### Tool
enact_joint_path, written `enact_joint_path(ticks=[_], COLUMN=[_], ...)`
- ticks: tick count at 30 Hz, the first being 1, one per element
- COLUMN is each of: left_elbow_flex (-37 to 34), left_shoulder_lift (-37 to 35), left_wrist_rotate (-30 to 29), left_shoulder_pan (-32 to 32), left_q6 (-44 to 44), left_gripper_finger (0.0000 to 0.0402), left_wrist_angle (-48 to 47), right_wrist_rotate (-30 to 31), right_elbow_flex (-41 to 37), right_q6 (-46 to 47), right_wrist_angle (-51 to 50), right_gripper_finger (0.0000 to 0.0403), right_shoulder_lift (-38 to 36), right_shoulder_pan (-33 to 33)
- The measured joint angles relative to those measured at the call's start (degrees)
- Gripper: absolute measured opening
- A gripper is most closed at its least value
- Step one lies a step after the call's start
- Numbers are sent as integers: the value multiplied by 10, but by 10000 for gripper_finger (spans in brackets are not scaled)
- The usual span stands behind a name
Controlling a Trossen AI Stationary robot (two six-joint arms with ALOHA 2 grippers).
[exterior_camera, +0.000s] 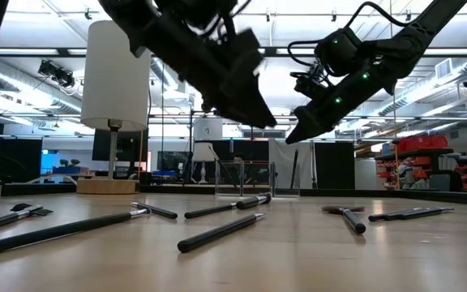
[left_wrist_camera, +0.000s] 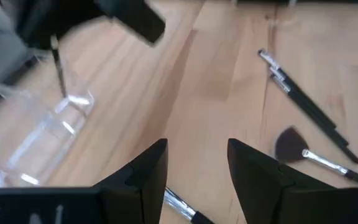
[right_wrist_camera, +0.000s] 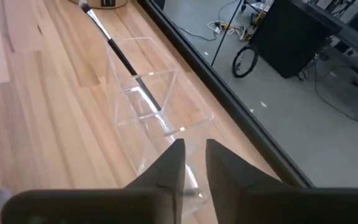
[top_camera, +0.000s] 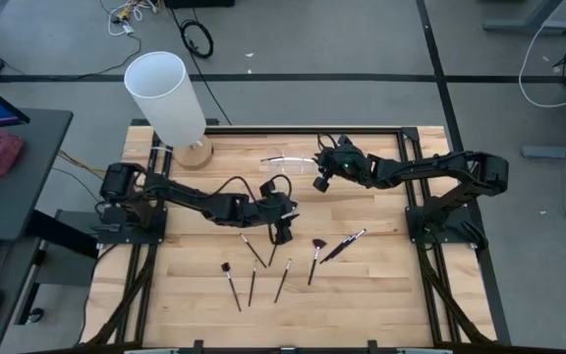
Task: Pick & Place Makeup Supplies
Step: Put the makeup brush into the transparent organizer
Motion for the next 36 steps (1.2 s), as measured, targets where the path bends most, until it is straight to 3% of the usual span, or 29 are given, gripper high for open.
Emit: enact_joint_path(ticks=[10,19,28,36], left_elbow_flex=[0,0,0,0], left_shoulder_lift=[69,66,101,133], left_wrist_rotate=[-4,-4,-33,-3], left_shoulder_pan=[14,13,21,38], left_q6=[-54,-95,-121,-144], left_gripper_finger=[172,167,143,138], left_wrist_angle=[-9,-18,-12,19], right_wrist_rotate=[0,46,45,45], right_elbow_flex=[0,0,0,0], right_q6=[-18,-61,23,150], right_wrist_angle=[25,70,42,-32], right_gripper_finger=[108,116,116,117], right_shoulder_lift=[0,-3,-3,-3], right_shoulder_pan=[14,98,187,208])
